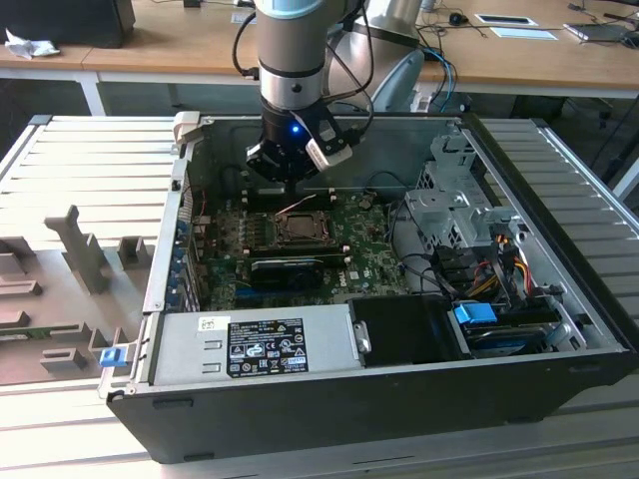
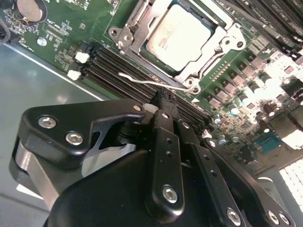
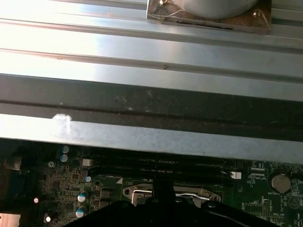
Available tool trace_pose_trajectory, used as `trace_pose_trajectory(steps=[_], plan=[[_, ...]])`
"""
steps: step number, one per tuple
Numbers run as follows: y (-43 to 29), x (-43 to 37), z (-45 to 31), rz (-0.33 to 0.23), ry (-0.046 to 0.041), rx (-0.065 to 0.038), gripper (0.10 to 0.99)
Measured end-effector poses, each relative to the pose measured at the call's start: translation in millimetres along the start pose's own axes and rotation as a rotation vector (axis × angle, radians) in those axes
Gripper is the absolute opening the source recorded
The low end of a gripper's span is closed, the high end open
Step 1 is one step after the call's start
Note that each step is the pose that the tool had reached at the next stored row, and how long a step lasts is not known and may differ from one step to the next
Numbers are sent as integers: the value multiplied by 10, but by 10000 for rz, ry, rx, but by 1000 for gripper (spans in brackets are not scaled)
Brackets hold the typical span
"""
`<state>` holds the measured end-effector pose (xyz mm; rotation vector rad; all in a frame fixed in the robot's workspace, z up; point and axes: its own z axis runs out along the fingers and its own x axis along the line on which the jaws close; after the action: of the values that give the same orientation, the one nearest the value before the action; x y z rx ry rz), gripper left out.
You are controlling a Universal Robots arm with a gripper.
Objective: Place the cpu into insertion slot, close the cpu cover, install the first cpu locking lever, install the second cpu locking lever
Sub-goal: 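Install the first cpu locking lever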
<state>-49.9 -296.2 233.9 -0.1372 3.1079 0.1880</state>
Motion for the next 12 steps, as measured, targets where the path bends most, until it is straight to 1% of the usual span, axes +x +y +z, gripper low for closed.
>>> trace_pose_trajectory(steps=[5,9,12], plan=[[10,-56,30,-2,-1,-1,106],[7,-74,53,-259,30,-8,106],[5,-113,70,-278,32,-9,106]])
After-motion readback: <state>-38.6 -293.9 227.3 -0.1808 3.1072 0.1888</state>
